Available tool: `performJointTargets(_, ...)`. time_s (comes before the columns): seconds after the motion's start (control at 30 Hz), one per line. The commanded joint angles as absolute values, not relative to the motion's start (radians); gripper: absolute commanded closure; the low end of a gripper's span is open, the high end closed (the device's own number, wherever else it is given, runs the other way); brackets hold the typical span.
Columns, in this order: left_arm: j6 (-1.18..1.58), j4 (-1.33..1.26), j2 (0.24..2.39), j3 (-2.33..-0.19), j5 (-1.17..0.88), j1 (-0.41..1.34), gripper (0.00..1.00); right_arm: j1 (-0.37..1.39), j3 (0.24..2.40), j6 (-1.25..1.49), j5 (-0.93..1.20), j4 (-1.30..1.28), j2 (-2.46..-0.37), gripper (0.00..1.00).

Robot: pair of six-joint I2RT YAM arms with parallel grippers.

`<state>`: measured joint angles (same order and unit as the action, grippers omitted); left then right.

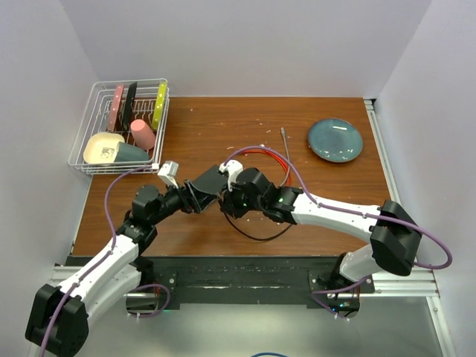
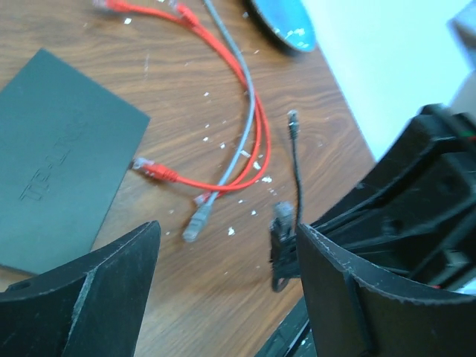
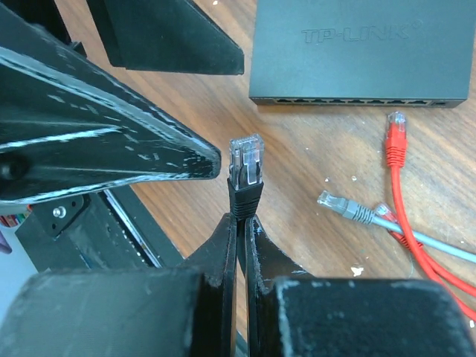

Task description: Insert the plug into the switch port

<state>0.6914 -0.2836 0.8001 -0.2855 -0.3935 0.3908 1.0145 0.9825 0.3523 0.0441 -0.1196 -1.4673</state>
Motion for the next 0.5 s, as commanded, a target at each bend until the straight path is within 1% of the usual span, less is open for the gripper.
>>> performJointTargets(0.0,0.744,-0.38,0.769,-0.287,-0.423,0.4,0.22,1.031,1.014,0.364,0.037,-0.109,-1.462,1.0)
performJointTargets(0.1,0.749,-0.408,0.801,-0.288,-0.431,0.419,0.27,1.038,1.023,0.368,0.035,-0.106,-1.465,1.0)
performJointTargets(0.13,0.746,-0.416,0.824,-0.29,-0.433,0.426,0.32,1.042,1.026,0.368,0.035,-0.104,-1.47,1.0)
performJointTargets(0.23,0.747,-0.439,0.857,-0.295,-0.42,0.462,0.38,1.051,1.045,0.37,0.029,-0.11,-1.474,1.0)
performJointTargets(0.3,0.749,-0.445,0.867,-0.298,-0.4,0.489,0.44,1.06,1.054,0.37,0.02,-0.115,-1.474,1.0)
performJointTargets(0.33,0.749,-0.448,0.876,-0.299,-0.393,0.5,0.53,1.063,1.055,0.371,0.017,-0.117,-1.471,1.0)
performJointTargets(0.37,0.749,-0.449,0.879,-0.299,-0.385,0.505,0.58,1.065,1.055,0.371,0.009,-0.117,-1.47,1.0)
performJointTargets(0.4,0.747,-0.451,0.88,-0.301,-0.384,0.506,0.72,1.069,1.055,0.374,0.008,-0.117,-1.467,1.0)
performJointTargets(0.47,0.749,-0.453,0.879,-0.296,-0.373,0.511,0.87,1.071,1.054,0.376,0.008,-0.117,-1.46,1.0)
